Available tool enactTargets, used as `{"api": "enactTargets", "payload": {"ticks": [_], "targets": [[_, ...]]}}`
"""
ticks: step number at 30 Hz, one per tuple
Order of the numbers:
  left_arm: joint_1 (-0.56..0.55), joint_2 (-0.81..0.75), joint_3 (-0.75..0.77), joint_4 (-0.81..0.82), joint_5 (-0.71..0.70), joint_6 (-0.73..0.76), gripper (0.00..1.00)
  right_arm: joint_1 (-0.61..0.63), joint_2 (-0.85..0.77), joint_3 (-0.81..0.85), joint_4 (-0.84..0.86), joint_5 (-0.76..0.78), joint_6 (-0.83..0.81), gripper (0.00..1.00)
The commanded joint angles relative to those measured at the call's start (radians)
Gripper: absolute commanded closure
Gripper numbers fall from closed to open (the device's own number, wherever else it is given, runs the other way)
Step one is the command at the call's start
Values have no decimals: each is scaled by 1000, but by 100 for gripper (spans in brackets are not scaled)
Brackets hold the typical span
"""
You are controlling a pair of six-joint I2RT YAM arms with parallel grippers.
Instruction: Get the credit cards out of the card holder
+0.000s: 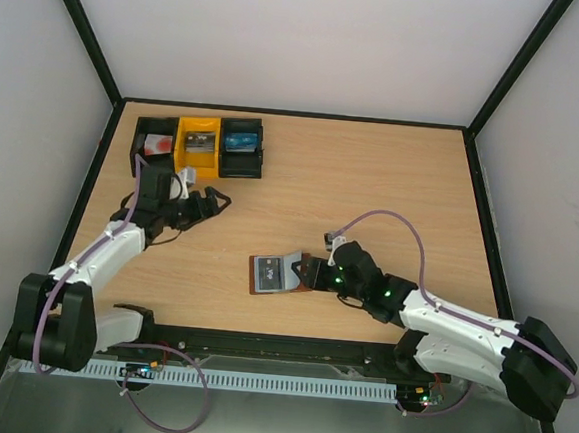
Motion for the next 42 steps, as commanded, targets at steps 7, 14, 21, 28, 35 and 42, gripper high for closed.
{"api": "enactTargets", "payload": {"ticks": [7, 14, 21, 28, 35, 42], "targets": [[-165, -88, -155, 143, 19, -106, 15, -1, 137, 73, 95, -53, 8, 68], [-302, -57, -220, 252, -25, -204, 23, 0, 244, 65, 190, -86, 20, 71], [-406, 10, -266, 389, -45, -284, 36, 0, 406, 82, 252, -107, -2, 78], [-440, 82, -275, 453, -52, -303, 45, -1, 505, 91, 270, -106, -42, 84], [-478, 136, -292, 490, -64, -311, 52, -10, 555, 67, 297, -105, -51, 84], [-503, 184, -306, 535, -66, -328, 64, -19, 553, 12, 347, -104, -14, 85]]}}
